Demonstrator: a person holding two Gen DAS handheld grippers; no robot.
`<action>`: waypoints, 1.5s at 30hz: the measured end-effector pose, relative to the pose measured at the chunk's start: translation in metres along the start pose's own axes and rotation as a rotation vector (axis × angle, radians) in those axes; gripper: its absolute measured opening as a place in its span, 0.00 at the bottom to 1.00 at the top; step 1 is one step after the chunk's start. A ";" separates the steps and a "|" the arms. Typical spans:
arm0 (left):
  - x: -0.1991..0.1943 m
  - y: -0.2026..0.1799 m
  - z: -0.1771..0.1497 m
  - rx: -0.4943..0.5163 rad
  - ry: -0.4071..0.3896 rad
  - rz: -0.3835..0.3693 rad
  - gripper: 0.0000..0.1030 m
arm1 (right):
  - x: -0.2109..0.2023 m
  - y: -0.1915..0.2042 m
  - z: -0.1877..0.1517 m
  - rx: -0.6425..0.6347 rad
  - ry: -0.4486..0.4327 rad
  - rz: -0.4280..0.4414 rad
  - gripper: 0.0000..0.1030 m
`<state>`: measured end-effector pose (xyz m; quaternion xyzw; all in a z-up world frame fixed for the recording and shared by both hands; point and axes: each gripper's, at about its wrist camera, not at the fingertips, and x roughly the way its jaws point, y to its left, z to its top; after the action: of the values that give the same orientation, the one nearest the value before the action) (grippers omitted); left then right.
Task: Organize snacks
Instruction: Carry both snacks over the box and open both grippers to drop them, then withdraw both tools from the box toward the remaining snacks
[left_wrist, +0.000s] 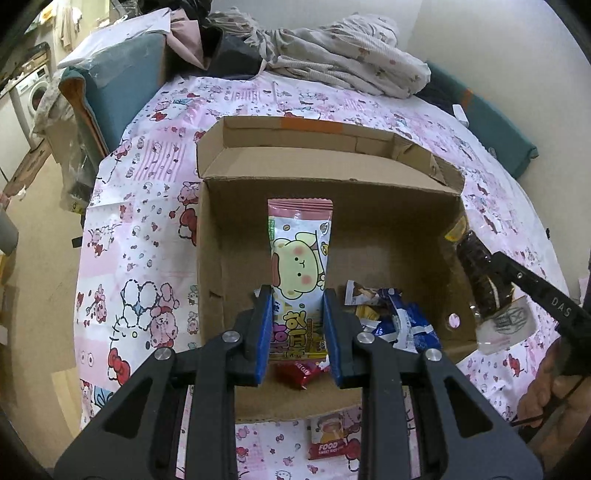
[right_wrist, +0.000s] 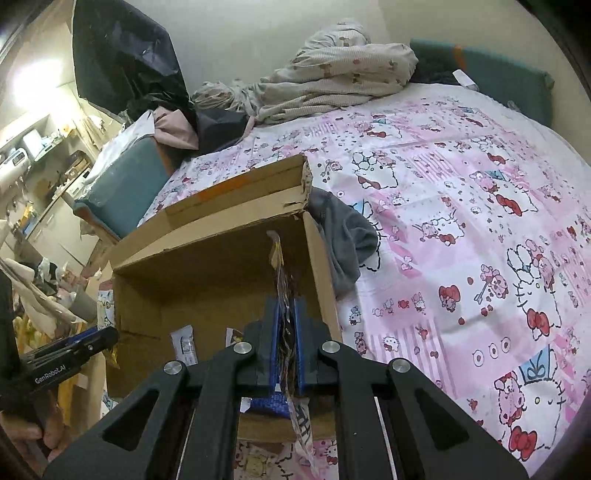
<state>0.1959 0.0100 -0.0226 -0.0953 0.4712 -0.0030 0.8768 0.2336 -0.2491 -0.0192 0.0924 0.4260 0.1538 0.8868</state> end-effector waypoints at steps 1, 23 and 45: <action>0.000 0.000 0.000 -0.001 0.003 -0.001 0.22 | 0.001 0.000 0.000 0.005 0.003 0.006 0.08; -0.018 -0.016 -0.003 0.046 -0.065 -0.024 0.82 | -0.012 0.008 0.002 -0.003 -0.055 0.063 0.79; -0.036 0.013 -0.019 -0.090 -0.020 -0.008 0.82 | -0.059 -0.002 -0.019 0.048 -0.046 0.022 0.79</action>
<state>0.1592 0.0232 -0.0058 -0.1363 0.4617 0.0157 0.8764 0.1843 -0.2710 0.0110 0.1218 0.4078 0.1511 0.8922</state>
